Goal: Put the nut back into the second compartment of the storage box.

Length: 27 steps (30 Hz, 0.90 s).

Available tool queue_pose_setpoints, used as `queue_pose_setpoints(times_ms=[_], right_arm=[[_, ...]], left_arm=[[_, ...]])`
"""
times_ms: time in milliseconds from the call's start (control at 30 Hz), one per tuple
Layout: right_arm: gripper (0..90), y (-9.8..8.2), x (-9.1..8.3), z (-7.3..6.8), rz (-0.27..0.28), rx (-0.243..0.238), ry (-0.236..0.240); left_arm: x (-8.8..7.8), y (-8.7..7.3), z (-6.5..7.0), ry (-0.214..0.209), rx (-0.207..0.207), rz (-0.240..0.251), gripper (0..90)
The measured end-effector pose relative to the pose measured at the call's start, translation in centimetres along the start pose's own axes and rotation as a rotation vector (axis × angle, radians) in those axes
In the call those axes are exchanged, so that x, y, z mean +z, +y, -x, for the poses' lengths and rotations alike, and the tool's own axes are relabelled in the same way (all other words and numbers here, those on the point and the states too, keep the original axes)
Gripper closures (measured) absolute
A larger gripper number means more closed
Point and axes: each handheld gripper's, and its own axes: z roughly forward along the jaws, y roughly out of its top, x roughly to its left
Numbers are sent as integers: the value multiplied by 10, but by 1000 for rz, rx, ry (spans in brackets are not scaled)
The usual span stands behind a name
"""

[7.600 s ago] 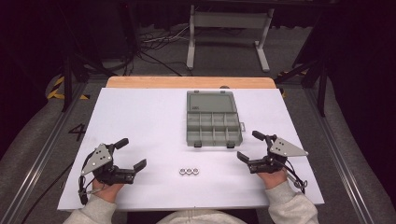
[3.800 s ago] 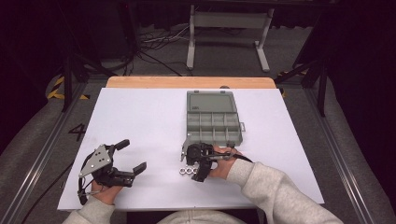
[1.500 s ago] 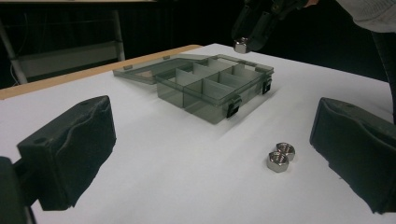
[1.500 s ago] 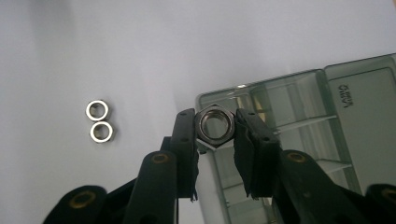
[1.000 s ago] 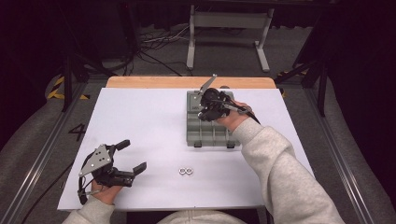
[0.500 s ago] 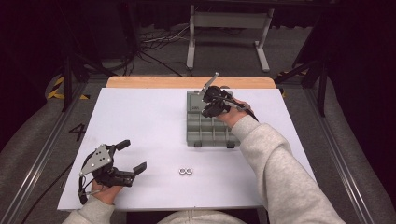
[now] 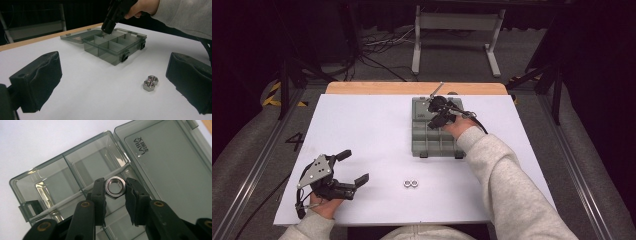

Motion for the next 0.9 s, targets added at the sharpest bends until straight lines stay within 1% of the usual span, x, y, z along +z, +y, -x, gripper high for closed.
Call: queue_pose_setpoints(times_ms=[33,100,133,200,400,500,533,567,667,700,767,900], right_arm=[[701,-1,4,1,-12,5,3],[702,-1,5,1,-18,7,5],[700,-2,9,1,-27,9,10],[700,-3,11,0,-42,5,14],[687,-3,13,0,-54,5,15],[573,-2,9,-2,-37,4,1],[496,-1,3,-4,-14,-6,-5],[496,-1,3,-4,-14,-6,-5],[352,1,-10,-10,31,-16,-16],[312,2,-16,-14,48,-20,-17],[253,3,-25,-22,76,-33,-16],[187,5,-41,-40,106,-70,-8]], left_arm=[[0,0,0,0,0,-1,11],[0,0,0,1,2,-4,11],[0,0,0,0,3,-5,11],[0,0,0,0,2,-4,11],[0,0,0,0,6,-1,11],[0,0,0,-3,3,-3,11],[0,0,0,-3,2,-3,11],[0,0,0,-4,2,-4,11],[0,0,0,-2,3,0,11],[0,0,0,0,5,0,11],[0,0,0,0,6,-1,11],[0,0,0,2,5,2,11]])
